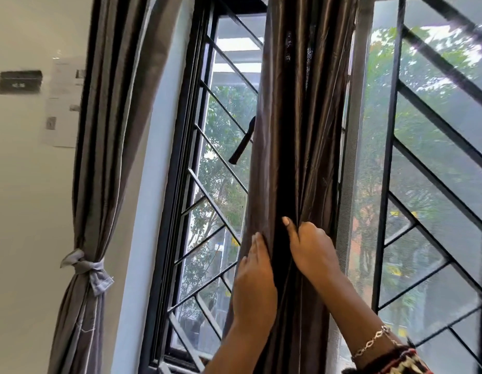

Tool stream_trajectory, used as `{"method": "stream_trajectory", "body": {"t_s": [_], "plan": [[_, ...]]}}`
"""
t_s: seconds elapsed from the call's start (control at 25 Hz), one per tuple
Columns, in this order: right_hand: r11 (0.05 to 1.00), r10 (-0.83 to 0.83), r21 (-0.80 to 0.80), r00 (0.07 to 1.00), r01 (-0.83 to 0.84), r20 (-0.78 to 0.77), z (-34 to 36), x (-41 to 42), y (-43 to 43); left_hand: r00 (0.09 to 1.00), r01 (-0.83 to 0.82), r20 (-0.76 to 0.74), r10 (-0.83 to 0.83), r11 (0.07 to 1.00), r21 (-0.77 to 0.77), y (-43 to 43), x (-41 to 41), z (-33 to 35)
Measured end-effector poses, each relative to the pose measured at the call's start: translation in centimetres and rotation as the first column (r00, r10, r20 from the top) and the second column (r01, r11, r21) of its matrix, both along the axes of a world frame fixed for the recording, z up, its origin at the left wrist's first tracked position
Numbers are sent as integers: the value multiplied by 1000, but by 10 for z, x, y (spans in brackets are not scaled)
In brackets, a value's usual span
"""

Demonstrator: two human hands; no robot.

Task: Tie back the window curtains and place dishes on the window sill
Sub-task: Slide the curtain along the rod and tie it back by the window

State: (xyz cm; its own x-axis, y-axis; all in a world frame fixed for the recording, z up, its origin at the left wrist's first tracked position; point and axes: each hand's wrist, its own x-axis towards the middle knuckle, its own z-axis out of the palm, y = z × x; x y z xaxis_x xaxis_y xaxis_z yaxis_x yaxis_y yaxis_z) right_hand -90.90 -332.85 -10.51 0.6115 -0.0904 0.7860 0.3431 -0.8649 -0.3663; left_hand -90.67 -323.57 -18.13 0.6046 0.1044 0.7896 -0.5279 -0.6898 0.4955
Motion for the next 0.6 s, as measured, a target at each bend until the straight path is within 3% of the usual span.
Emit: {"method": "stream_trajectory", "body": {"t_s": [0.2,0.36,0.48,0.6], "plan": [[988,-70,-136,997,67,-14,4,2,6,992,128,0,-129,991,46,-22,4,-10],[987,-114,-113,993,110,-29,1,16,0,971,233,18,-237,964,131,-15,14,-12],[974,-165,-161,986,160,-18,-1,26,-5,891,436,179,-418,896,-78,-2,15,-1],[968,-181,-173,983,183,25,-3,29,0,885,428,339,-320,845,-320,10,31,41]]}}
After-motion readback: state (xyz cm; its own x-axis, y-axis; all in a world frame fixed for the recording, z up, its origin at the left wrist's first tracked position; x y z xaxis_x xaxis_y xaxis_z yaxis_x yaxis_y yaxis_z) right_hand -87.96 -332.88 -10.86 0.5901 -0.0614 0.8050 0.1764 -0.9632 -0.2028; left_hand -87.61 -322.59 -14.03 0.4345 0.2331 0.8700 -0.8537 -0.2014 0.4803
